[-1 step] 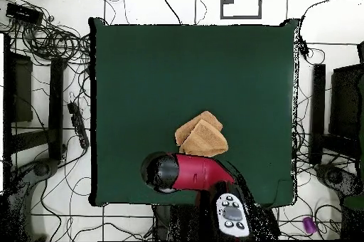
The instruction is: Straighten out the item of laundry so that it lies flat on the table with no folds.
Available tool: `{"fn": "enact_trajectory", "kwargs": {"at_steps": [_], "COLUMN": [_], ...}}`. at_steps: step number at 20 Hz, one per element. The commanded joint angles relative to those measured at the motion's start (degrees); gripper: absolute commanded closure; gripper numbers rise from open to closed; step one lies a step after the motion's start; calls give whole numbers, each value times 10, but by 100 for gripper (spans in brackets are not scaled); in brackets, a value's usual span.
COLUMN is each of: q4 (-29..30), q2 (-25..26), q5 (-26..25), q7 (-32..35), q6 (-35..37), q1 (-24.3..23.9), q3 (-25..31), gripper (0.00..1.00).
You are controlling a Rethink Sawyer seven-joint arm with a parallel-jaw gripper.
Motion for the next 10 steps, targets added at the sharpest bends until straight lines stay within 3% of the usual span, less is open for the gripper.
{"fn": "enact_trajectory", "kwargs": {"at_steps": [1,10], "q4": [-51,-50], "q2": [74,127], "q5": [-22,-34], "q7": [77,81], "q6": [-52,-131], "q1": [4,-13], "q3": [14,19], "gripper": [0,0]}}
